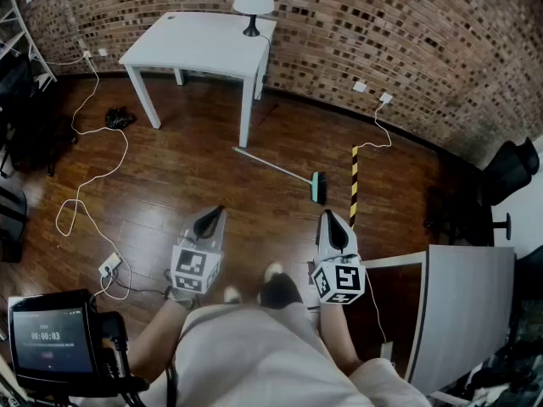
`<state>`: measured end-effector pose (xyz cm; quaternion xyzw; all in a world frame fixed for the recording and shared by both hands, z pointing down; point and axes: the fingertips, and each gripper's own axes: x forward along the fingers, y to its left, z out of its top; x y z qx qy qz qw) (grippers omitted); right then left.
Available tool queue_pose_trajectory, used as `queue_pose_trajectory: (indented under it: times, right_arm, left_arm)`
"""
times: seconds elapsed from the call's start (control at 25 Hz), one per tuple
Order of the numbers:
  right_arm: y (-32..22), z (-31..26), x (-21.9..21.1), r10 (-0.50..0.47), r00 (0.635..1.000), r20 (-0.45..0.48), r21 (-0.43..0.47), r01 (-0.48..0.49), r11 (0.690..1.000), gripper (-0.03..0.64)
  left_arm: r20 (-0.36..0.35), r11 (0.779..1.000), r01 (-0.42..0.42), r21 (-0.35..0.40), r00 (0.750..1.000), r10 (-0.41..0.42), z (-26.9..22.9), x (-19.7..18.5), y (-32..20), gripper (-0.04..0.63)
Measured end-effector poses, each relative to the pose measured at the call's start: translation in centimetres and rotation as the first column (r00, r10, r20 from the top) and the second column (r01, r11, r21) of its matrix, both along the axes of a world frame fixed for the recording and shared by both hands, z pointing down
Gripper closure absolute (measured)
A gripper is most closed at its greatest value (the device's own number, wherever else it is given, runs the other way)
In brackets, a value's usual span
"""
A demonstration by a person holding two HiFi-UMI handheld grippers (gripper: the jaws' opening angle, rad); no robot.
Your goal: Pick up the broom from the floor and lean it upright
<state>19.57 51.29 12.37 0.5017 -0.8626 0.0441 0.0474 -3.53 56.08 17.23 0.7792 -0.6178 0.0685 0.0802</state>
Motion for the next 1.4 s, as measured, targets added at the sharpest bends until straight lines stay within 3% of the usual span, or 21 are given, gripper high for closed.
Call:
queue_pose_trajectory:
  times: [0.28, 0.64, 0.92, 1.08, 1.4]
  right_arm:
    - [-3.5, 2.4, -1.2, -0.008, 1.0, 0.006, -0.017, 0.008, 1.0, 0.603]
    - [-17.5, 3.7, 0.0, -0.032, 0.999, 0.027, -0.043, 0.033, 0.999, 0.603]
    - [-27.8, 3.7, 1.9, -0.094, 0.995, 0.03, -0.055, 0.095, 0.994, 0.603]
    - [-32.3, 4.3, 2.7, -0.109, 0.994, 0.008, -0.072, 0.109, 0.991, 0.603]
    - [-37.2, 4.4, 1.0, -0.112, 0.994, 0.005, -0.106, 0.112, 0.988, 0.603]
  left_arm:
    - [0.034, 1.0, -0.006, -0.005, 0.999, 0.006, 1.3, -1.1, -3.2, 0.594]
    - [0.039, 0.998, 0.039, -0.045, 0.999, -0.037, 2.6, -0.8, -15.4, 0.594]
    - [0.07, 0.997, 0.054, -0.055, 0.996, -0.05, 1.5, 1.6, -26.3, 0.594]
    - [0.114, 0.998, 0.035, -0.049, 0.993, -0.03, 0.7, 3.2, -30.9, 0.594]
    - [0.089, 0.995, 0.013, -0.096, 0.996, -0.005, 2.0, 2.7, -35.6, 0.594]
